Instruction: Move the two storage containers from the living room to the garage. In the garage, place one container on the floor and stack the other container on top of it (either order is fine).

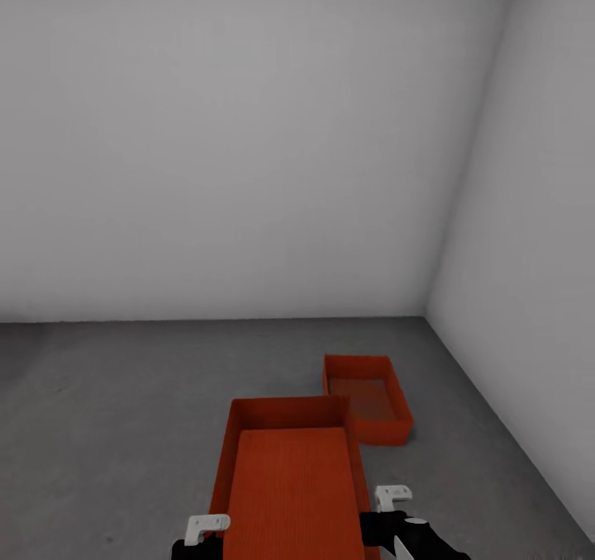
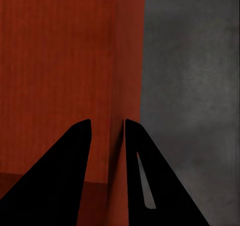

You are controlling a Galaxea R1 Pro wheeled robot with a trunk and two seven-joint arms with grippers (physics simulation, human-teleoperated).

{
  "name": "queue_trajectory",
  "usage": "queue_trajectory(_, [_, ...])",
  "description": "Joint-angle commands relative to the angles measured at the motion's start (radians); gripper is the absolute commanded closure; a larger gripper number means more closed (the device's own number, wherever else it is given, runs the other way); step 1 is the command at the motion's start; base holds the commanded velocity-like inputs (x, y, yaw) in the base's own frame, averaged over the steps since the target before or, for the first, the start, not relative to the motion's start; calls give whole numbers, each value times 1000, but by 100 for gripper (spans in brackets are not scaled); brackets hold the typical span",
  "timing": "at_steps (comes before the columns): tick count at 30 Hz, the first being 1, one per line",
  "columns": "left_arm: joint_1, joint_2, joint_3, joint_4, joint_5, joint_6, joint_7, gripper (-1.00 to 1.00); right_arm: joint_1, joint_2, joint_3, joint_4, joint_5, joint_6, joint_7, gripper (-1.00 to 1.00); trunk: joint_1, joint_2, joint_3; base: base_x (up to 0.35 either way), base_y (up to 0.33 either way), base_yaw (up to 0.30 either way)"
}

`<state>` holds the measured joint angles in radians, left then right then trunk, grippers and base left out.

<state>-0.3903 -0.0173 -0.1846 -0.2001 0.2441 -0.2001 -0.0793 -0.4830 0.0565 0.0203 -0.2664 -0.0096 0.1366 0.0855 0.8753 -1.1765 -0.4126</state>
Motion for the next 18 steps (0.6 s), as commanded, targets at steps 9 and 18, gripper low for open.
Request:
queue_trajectory(9, [-1, 23, -10, -4, 6, -22, -1, 100, 0, -4, 12, 3, -12, 6, 76, 100, 0, -1, -1, 175, -49, -212])
queue_trajectory(18, [-1, 23, -10, -3, 6, -22, -1, 100, 0, -4, 12, 3, -12, 6, 76, 100, 0, -1, -1, 208, -126, -172])
